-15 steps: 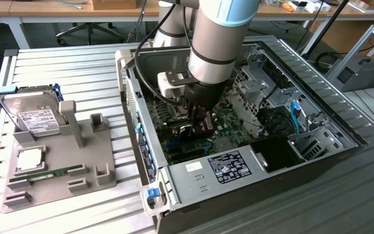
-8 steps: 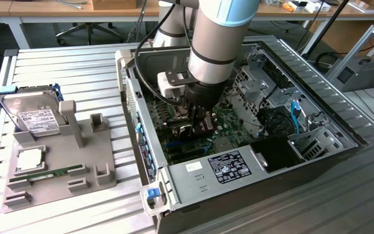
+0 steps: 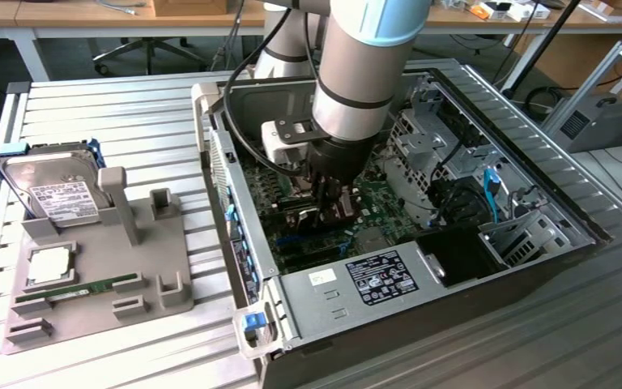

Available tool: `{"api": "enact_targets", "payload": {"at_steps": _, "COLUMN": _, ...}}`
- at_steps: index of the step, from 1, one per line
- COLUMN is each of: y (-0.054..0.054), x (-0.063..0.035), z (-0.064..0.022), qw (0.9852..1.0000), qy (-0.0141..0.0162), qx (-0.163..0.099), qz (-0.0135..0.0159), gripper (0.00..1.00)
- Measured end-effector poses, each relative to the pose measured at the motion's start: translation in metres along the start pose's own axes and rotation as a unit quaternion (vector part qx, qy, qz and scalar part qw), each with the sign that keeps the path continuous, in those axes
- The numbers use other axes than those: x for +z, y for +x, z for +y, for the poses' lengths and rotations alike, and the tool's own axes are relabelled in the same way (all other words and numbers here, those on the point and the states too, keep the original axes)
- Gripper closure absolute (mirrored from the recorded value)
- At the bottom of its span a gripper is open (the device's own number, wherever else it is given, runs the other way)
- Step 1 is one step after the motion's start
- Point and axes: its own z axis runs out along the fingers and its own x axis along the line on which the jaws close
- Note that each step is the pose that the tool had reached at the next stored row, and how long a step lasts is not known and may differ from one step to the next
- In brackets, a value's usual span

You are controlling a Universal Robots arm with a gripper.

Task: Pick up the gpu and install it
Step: 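Insert the gpu into the slot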

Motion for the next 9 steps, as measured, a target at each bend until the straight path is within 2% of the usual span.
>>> {"api": "enact_targets", "payload": {"at_steps": 9, "y": -0.0012, "x": 0.0001, "z": 0.0001, "qw": 0.9999, "qy": -0.0002, "qx": -0.011, "qz": 0.0005, "gripper": 0.73}}
